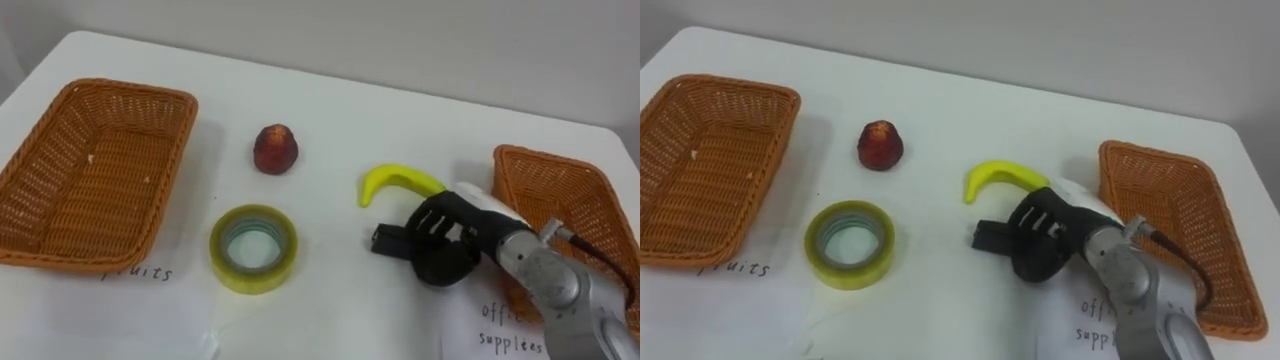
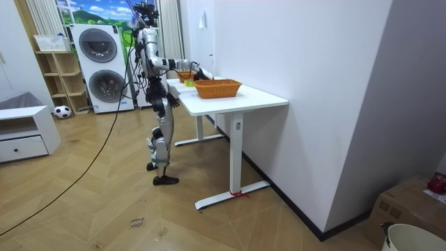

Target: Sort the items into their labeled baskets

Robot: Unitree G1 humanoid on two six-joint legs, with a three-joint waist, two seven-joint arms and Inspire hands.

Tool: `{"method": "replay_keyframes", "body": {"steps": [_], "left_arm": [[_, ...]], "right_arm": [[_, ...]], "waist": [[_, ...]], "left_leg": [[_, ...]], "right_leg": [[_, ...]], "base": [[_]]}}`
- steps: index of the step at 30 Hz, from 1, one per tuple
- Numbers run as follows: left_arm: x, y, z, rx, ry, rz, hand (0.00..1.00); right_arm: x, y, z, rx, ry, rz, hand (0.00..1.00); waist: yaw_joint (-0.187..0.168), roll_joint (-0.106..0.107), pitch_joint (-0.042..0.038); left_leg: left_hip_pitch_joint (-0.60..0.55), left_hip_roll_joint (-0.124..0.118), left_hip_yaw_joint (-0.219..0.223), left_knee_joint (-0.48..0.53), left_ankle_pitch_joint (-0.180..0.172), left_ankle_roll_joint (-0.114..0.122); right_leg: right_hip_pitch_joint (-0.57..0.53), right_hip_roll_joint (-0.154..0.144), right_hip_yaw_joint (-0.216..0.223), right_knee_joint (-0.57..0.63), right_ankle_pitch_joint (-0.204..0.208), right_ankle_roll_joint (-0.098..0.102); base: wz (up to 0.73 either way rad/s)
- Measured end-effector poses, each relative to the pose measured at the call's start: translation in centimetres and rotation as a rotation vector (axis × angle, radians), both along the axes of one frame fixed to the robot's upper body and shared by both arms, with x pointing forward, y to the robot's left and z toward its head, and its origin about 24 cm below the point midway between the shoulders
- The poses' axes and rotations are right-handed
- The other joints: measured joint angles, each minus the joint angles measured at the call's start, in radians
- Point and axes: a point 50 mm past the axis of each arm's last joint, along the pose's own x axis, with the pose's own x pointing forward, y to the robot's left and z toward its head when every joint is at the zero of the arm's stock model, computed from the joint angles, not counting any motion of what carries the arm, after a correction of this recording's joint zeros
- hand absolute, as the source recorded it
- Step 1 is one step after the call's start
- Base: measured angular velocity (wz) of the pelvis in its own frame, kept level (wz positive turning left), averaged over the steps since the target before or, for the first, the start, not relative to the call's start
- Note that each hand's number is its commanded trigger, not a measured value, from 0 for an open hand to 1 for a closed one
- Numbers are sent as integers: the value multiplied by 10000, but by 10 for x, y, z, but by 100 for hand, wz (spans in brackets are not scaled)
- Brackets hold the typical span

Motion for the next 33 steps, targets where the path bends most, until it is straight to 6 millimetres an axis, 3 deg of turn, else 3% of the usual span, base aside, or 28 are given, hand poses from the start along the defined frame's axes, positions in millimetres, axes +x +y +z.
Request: {"method": "replay_keyframes", "body": {"steps": [5,9,12,16,24,31,33], "left_arm": [[-9,3,-1,37,-30,241,0],[-29,10,-4,222,341,767,0],[-39,10,-7,254,647,867,0],[-41,10,-7,236,697,905,0],[-52,10,-10,149,954,1374,0],[-56,10,-12,27,1010,1596,0],[-57,11,-12,16,929,1826,0]], "right_arm": [[-4,3,14,1470,-508,237,100],[-4,-6,37,2146,-1788,67,100],[-3,-14,42,2302,-2308,-354,100],[-3,-19,46,2256,-2781,-611,100],[-3,-40,63,3056,-4266,-1811,100],[-4,-43,74,3101,-5383,-2168,100],[-5,-48,77,3030,-5775,-2431,100]], "waist": [[-306,101,37],[-461,150,-17],[-519,110,-48],[-517,56,-99],[-674,103,-106],[-915,244,-132],[-995,289,-108]], "left_leg": [[-69,-5,-6,-1,0,0],[11,-4,1,-1,0,0],[69,-5,-3,2,0,0],[51,-7,-15,26,0,0],[73,-5,38,42,8,13],[94,-2,139,21,8,14],[93,-3,153,21,8,14]], "right_leg": [[-30,-6,-14,-10,-4,6],[21,-2,-30,-13,-4,6],[115,-10,-53,-31,-3,7],[123,-27,-108,-16,-2,8],[140,-40,-65,26,11,7],[127,-36,-11,28,24,12],[119,-34,0,18,24,12]], "base": [[4],[-3],[3],[3],[0],[-1],[0]]}}
